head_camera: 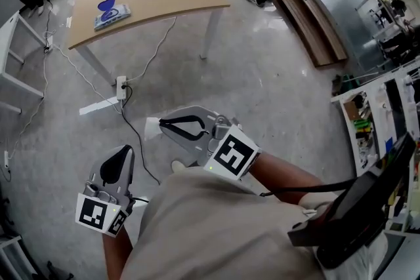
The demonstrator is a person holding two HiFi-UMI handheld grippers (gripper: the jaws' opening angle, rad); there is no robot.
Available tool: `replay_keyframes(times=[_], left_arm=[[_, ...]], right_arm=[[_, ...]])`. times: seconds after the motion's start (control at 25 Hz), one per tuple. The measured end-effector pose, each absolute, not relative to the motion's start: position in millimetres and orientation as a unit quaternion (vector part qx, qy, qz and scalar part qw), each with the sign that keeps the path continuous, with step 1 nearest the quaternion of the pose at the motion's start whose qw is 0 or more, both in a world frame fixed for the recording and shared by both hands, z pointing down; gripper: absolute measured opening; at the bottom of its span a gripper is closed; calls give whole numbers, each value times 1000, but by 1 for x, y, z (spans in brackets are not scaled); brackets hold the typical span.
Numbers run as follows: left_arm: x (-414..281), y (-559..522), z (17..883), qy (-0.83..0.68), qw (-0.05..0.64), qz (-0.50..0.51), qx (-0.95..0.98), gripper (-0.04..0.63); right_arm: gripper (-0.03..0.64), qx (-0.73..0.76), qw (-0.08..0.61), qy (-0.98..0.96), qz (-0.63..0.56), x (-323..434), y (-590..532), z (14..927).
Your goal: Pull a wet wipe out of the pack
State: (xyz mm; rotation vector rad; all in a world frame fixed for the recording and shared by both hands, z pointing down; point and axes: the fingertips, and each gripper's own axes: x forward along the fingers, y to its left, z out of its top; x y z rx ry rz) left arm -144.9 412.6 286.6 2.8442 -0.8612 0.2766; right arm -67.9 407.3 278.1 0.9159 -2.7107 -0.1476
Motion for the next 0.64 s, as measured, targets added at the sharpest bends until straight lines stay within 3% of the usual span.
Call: replay_keyframes(times=[0.44,0.64], left_arm=[[-118,380,297,-303,85,99,944,6],[-62,357,309,-279,95,98,951,6]], right_arm=[[5,304,138,-941,-47,-38,376,287],[5,312,159,-935,-66,19,356,290]])
